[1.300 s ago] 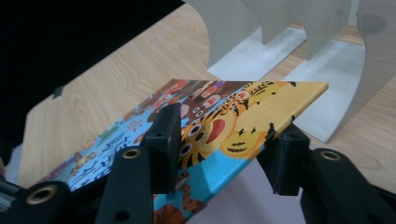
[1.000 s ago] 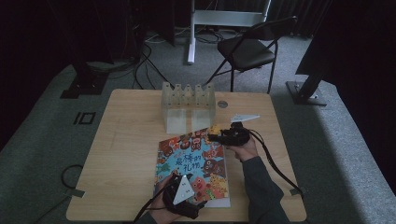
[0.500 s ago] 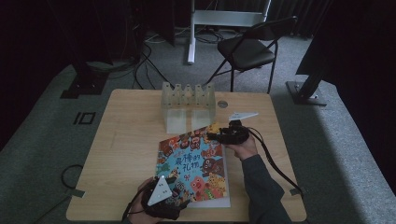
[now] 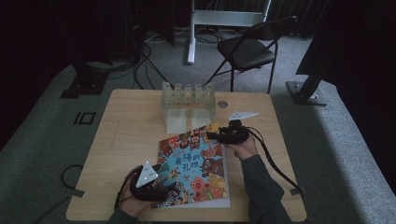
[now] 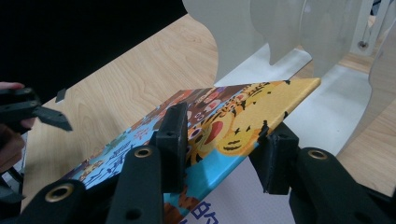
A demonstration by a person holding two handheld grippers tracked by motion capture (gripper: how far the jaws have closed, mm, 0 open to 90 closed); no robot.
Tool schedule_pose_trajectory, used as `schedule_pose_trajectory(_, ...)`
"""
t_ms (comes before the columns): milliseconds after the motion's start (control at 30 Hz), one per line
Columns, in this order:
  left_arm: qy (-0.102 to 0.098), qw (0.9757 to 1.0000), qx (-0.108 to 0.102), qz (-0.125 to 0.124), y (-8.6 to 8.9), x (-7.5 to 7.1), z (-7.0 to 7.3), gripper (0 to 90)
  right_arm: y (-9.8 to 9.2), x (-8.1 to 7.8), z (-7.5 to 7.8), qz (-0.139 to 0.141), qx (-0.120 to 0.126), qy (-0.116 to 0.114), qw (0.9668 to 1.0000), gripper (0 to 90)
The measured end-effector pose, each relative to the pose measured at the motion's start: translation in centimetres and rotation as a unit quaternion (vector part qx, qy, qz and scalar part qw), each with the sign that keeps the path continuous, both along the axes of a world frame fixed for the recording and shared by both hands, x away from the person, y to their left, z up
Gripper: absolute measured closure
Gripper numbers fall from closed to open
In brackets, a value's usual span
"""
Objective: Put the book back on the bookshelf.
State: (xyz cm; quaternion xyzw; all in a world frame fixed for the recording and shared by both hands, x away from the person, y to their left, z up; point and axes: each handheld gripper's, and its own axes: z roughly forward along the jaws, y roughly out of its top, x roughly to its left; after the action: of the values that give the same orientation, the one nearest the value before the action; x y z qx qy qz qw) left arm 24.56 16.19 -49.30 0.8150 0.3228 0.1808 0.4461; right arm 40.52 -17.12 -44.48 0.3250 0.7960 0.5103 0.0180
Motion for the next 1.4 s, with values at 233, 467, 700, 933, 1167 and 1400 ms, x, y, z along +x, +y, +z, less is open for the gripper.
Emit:
schedule_pose_trajectory(233, 0.004, 0.9999, 0.001, 0.013, 0.5, 0.9, -0.2, 14.2, 0.4, -0.6, 1.3, 0.001, -0.005, -0.020, 0.9998, 61.0)
schedule_pose_trajectory(467, 0.005, 0.9997, 0.008, 0.024, 1.1, 1.4, -0.6, 14.2, -0.2, -1.0, 2.2, -0.005, 0.011, -0.030, 0.9995, 64.3)
schedule_pose_trajectory(700, 0.009, 0.9995, 0.003, 0.031, 1.5, 2.0, -0.5, 14.2, -1.0, -1.7, 3.3, -0.012, 0.026, -0.048, 0.9984, 67.4)
schedule_pose_trajectory(933, 0.009, 0.9993, -0.011, 0.035, 2.0, 2.9, -0.2, 14.4, -1.1, -2.5, 4.6, -0.008, 0.026, -0.067, 0.9974, 69.0)
schedule_pose_trajectory(1167, 0.011, 0.9990, -0.027, 0.032, 2.4, 3.8, 0.0, 14.7, -1.1, -3.4, 6.2, -0.002, 0.038, -0.090, 0.9952, 72.0)
schedule_pose_trajectory(1400, 0.001, 0.9971, -0.071, 0.027, 3.0, 6.0, 0.9, 14.6, -1.3, -3.7, 6.8, 0.007, 0.050, -0.097, 0.9940, 73.8)
